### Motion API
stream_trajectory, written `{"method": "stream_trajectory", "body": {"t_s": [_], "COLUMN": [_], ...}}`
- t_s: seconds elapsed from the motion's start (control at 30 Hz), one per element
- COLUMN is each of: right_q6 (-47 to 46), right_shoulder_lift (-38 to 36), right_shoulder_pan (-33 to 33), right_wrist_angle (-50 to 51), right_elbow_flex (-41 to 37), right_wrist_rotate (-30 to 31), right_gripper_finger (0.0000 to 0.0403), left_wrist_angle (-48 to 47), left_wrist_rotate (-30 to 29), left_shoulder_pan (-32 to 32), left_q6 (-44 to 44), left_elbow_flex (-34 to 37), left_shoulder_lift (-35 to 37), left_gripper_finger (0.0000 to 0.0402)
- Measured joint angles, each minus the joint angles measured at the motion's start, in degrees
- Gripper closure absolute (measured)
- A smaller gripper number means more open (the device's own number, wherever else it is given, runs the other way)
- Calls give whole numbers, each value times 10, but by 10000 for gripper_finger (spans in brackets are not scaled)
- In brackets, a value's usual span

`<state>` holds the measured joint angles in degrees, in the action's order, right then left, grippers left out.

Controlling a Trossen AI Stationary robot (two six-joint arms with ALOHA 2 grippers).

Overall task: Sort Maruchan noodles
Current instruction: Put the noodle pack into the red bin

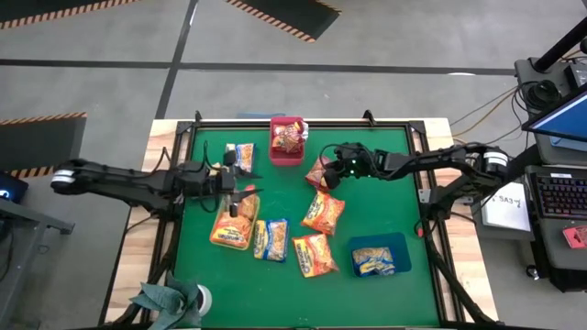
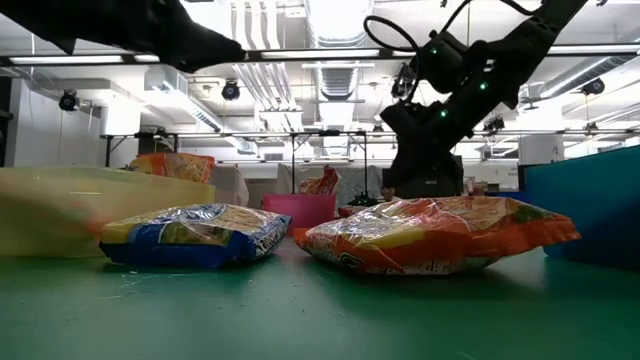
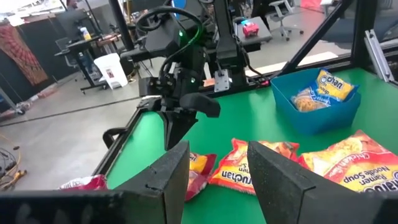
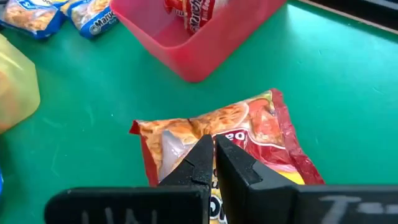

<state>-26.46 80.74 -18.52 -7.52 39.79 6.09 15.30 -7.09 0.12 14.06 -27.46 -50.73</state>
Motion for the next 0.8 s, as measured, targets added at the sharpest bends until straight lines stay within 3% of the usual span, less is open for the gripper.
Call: {"method": "stream_trajectory", "body": {"t_s": [0.6,0.8], "right_q6": [-51,-70], "right_shoulder_lift": [-46,-68], "right_shoulder_pan": [-20,-70], "right_wrist_angle": [80,118], "right_elbow_flex": [0,1], "right_wrist_rotate": [-2,-92], "right_gripper_finger": [393,350], "left_wrist_angle": [155,196], "left_wrist_rotate": [0,-12], "left_shoulder_pan": [1,8], "left_q6": [4,4], "left_elbow_flex": [0,0], "left_shoulder_lift": [-123,-158], "left_gripper_finger": [256,256]}}
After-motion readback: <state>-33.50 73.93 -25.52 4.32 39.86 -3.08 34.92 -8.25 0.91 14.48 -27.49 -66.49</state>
